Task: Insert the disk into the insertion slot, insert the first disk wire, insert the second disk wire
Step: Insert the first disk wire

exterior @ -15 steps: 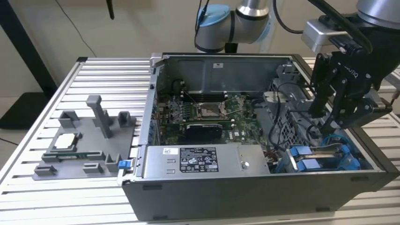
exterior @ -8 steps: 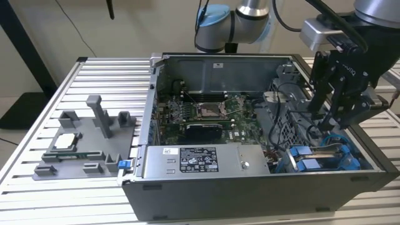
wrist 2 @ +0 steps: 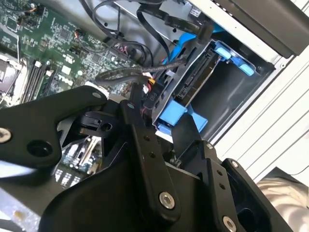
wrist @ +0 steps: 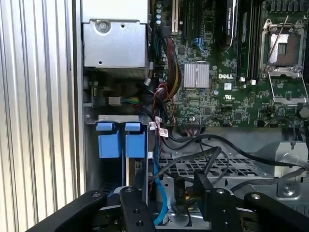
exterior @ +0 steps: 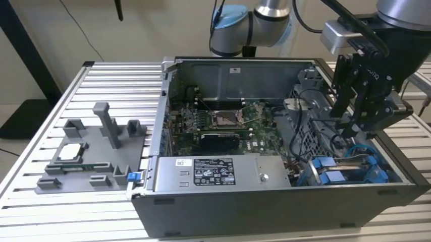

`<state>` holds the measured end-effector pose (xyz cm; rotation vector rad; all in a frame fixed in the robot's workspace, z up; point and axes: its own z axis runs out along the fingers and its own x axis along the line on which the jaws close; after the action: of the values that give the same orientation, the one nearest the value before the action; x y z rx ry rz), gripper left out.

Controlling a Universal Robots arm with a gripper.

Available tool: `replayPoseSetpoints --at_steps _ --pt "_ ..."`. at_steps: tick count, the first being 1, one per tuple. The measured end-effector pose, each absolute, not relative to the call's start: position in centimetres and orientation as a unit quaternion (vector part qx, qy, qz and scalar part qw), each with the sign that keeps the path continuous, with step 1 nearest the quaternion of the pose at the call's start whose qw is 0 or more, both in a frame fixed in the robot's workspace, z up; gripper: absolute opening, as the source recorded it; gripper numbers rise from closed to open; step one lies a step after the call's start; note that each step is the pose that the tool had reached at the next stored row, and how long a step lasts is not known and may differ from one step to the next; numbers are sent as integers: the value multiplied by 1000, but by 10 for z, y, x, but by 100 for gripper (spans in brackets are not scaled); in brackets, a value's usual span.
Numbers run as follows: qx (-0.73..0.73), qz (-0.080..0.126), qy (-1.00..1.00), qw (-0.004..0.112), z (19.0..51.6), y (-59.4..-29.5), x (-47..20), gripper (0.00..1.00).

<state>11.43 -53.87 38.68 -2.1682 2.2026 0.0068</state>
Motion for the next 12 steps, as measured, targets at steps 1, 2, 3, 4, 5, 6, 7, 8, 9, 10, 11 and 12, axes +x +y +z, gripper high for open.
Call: replayPoseSetpoints --at_steps 1,2,3,4,5,6,7,8,9,10,11,12 --pt "-701 2 712 26 387 -538 115 100" --pt "-702 3 712 26 386 -538 117 100" --pt "-702 3 712 26 386 -538 117 100" --pt "-702 2 711 26 386 -538 118 100" --pt "-703 2 711 27 385 -537 118 100" --pt "-703 2 710 27 385 -537 118 100" --pt "-706 2 708 28 384 -537 118 100" --pt "-709 1 705 29 384 -537 118 100" --pt "-712 1 702 29 383 -537 118 100" --pt "-715 1 698 30 383 -537 118 100" --pt "-718 1 695 30 383 -537 118 100" --pt "-721 1 693 30 383 -537 118 100"
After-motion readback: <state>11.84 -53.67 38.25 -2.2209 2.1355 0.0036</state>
